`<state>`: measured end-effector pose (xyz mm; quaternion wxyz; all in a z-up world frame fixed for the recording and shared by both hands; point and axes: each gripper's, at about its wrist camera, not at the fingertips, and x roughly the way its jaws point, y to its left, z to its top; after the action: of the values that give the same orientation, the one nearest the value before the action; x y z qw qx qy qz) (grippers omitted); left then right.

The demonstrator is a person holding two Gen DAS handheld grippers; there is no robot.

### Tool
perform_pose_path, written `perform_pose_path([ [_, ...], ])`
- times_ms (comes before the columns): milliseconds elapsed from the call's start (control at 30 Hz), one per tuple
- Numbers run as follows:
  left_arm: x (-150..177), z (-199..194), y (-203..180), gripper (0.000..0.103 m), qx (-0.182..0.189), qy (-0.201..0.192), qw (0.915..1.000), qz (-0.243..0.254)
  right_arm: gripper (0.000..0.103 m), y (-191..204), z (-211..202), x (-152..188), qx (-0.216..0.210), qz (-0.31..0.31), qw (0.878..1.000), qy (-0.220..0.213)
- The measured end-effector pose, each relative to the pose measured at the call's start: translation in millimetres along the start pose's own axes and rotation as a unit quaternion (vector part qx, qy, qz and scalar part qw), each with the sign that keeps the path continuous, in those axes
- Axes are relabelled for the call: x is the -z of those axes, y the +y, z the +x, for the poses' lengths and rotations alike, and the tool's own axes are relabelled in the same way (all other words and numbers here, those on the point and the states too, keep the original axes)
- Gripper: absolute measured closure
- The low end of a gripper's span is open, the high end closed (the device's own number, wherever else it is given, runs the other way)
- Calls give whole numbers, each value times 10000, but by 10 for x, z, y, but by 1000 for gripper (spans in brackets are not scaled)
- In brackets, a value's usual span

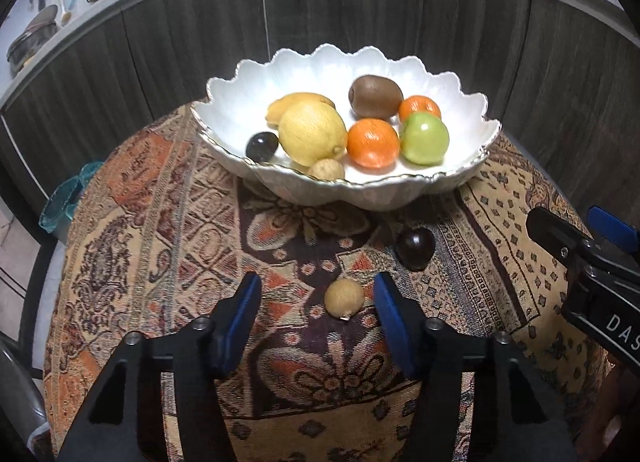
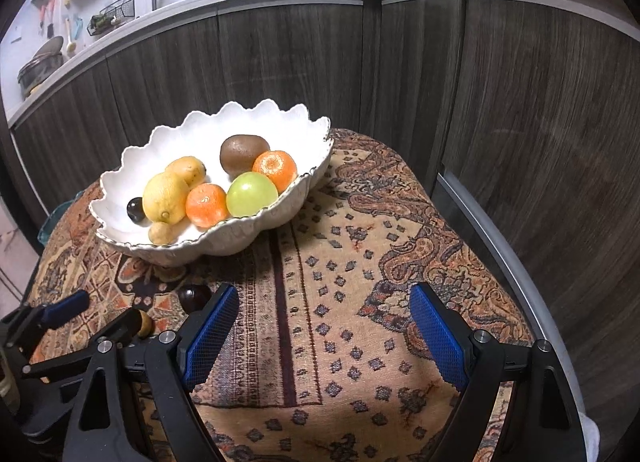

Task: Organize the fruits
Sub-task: 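Close the left tool on the other small brown fruit while the right tool grasps the dark plum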

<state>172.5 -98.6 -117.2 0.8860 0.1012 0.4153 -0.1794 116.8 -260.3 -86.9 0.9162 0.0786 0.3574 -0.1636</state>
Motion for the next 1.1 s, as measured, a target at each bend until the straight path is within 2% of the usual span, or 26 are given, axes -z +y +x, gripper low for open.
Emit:
perform_pose_path([
  [133,6,57,-40,56,14,82,9999,91,15,-16,35,22,-9,21,10000,33],
  [300,15,146,-84,61,72,229,9996,167,15,-55,77,39,-29,80,9999,92],
  [367,32,180,-96,74,136,305,9993,172,15,-55,86,37,-27,79,9999,98],
  [400,42,206,-102,76,159,358,9991,175,15,-54,85,36,-27,81,9999,96],
  [633,33,218,-92,80,177,326,9992,147,15,-57,97,44,-22,68,9999,107],
  [1100,13,74,69,80,81,134,9999,29,15,49,76,21,-92,-12,9999,66],
])
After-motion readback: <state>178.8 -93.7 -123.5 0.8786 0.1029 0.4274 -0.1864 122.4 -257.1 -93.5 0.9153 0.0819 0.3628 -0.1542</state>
